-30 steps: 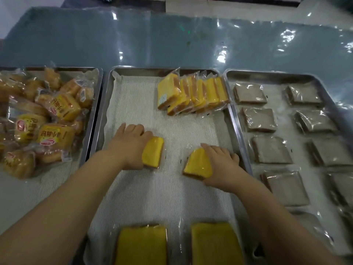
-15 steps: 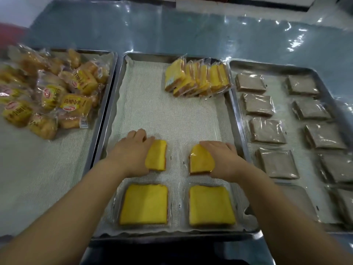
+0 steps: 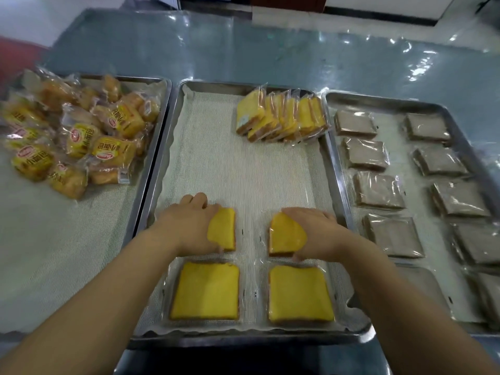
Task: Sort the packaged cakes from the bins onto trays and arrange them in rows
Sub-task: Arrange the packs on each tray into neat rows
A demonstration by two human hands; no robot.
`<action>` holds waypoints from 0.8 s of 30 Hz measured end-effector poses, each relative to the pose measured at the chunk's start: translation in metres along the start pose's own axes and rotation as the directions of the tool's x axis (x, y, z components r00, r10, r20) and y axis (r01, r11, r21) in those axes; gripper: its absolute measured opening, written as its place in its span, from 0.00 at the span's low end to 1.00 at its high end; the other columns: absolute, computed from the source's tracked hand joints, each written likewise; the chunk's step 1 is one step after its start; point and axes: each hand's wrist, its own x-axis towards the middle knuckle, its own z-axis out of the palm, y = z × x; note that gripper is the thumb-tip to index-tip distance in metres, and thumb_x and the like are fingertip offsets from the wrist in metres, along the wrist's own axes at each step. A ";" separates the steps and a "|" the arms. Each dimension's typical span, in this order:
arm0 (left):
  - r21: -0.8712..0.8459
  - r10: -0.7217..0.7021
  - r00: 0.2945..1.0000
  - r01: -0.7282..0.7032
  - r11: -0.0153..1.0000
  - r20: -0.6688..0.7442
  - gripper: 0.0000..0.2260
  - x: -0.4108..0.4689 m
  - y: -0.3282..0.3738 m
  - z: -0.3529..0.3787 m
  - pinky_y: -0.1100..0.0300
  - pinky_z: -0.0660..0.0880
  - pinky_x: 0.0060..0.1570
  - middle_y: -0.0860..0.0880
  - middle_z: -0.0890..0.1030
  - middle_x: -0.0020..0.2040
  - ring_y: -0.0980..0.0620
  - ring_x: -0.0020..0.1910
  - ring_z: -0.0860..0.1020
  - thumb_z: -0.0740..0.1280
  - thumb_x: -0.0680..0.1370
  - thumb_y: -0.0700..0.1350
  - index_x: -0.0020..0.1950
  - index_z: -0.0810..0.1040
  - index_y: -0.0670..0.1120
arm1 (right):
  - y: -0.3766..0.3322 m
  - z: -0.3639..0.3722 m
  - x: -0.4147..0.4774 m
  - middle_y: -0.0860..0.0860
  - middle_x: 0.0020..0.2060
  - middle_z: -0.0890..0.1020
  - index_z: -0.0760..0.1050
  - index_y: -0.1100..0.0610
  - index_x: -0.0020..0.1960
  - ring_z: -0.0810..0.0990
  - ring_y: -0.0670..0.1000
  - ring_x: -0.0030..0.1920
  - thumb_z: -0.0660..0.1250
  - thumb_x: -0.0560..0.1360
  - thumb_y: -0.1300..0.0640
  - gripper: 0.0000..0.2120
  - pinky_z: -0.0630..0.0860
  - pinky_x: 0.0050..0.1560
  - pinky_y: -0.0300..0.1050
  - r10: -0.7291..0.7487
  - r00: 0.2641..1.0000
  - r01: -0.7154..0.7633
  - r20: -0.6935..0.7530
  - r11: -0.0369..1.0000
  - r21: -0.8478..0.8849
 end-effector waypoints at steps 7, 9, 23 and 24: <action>-0.141 -0.017 0.996 0.004 0.990 -0.092 0.30 0.039 -0.013 -0.029 0.51 0.71 0.60 0.51 0.68 0.67 0.49 0.65 0.68 0.62 0.74 0.65 0.72 0.64 0.54 | 0.005 -0.040 0.037 0.48 0.69 0.70 0.62 0.49 0.74 0.70 0.51 0.67 0.70 0.73 0.45 0.33 0.68 0.67 0.50 0.042 0.985 -0.012 -0.168 0.985 0.174; -0.191 -0.030 0.993 0.007 0.982 -0.116 0.27 0.057 -0.016 -0.040 0.51 0.72 0.58 0.52 0.70 0.66 0.50 0.63 0.71 0.62 0.75 0.64 0.70 0.67 0.54 | 0.004 -0.057 0.050 0.48 0.66 0.73 0.65 0.49 0.72 0.74 0.51 0.63 0.69 0.73 0.46 0.29 0.72 0.62 0.48 0.080 0.967 -0.027 -0.242 0.976 0.216; -0.512 -0.106 0.933 -0.092 0.854 -0.344 0.20 0.203 -0.023 -0.104 0.49 0.65 0.65 0.50 0.59 0.72 0.46 0.68 0.59 0.56 0.80 0.58 0.72 0.62 0.62 | -0.002 -0.135 0.155 0.44 0.49 0.76 0.69 0.50 0.66 0.77 0.47 0.47 0.65 0.76 0.45 0.21 0.76 0.48 0.45 0.186 0.783 -0.021 -0.594 0.962 0.274; -0.490 -0.071 0.942 -0.105 0.866 -0.328 0.19 0.208 -0.021 -0.105 0.48 0.64 0.66 0.51 0.56 0.73 0.46 0.69 0.56 0.54 0.80 0.58 0.72 0.62 0.65 | -0.002 -0.134 0.160 0.44 0.49 0.75 0.69 0.50 0.67 0.76 0.47 0.48 0.65 0.76 0.45 0.21 0.76 0.49 0.45 0.183 0.783 -0.023 -0.594 0.964 0.266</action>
